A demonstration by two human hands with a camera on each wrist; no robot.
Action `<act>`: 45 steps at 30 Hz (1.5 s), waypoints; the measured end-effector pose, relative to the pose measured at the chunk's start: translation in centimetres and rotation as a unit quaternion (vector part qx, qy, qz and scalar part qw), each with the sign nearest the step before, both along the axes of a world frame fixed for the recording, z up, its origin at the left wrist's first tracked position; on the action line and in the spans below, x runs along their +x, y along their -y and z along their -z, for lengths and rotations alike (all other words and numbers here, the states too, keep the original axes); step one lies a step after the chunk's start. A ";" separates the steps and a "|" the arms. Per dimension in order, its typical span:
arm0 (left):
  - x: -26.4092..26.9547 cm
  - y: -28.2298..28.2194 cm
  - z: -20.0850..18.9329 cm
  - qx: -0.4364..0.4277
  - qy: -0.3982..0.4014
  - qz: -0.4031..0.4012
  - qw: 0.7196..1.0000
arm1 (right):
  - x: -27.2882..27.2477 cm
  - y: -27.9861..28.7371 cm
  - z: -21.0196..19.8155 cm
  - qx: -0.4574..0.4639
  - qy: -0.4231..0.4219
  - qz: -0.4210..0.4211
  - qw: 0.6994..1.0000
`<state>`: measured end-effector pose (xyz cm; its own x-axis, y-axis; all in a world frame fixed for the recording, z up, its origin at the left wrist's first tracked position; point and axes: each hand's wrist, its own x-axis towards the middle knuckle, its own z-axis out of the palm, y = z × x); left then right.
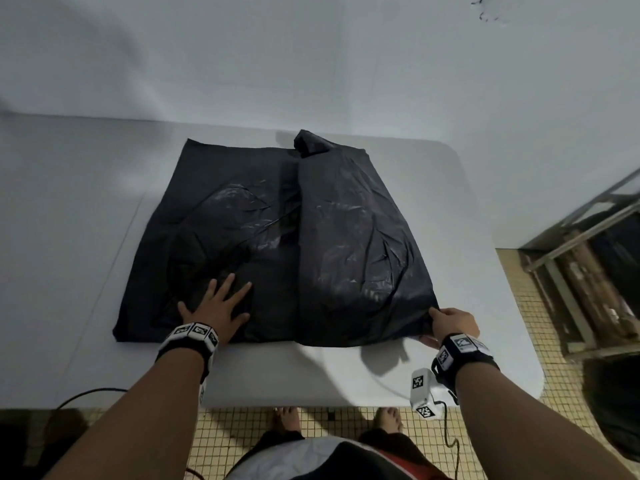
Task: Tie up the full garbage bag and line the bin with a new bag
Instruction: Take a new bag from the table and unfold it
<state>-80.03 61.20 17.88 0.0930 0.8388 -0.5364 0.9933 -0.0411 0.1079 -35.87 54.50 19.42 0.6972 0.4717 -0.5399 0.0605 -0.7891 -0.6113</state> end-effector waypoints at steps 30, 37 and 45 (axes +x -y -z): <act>-0.8 0.4 -0.3 -0.007 0.020 -0.024 1.000 | -1.7 -0.5 -0.1 -0.180 0.218 -0.461 0.841; -0.4 0.0 -0.9 0.066 0.016 -0.043 0.997 | -2.6 -1.3 -1.3 -0.068 0.273 -0.378 0.882; 3.1 1.4 1.1 -0.023 0.022 -0.037 0.999 | -5.6 -0.9 1.2 -0.104 0.190 -0.463 0.859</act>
<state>-76.92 59.84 16.78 0.0557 0.8192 -0.5708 0.9879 0.0379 0.1507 -41.51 55.42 18.25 0.2191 0.8403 -0.4959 0.8862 -0.3840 -0.2592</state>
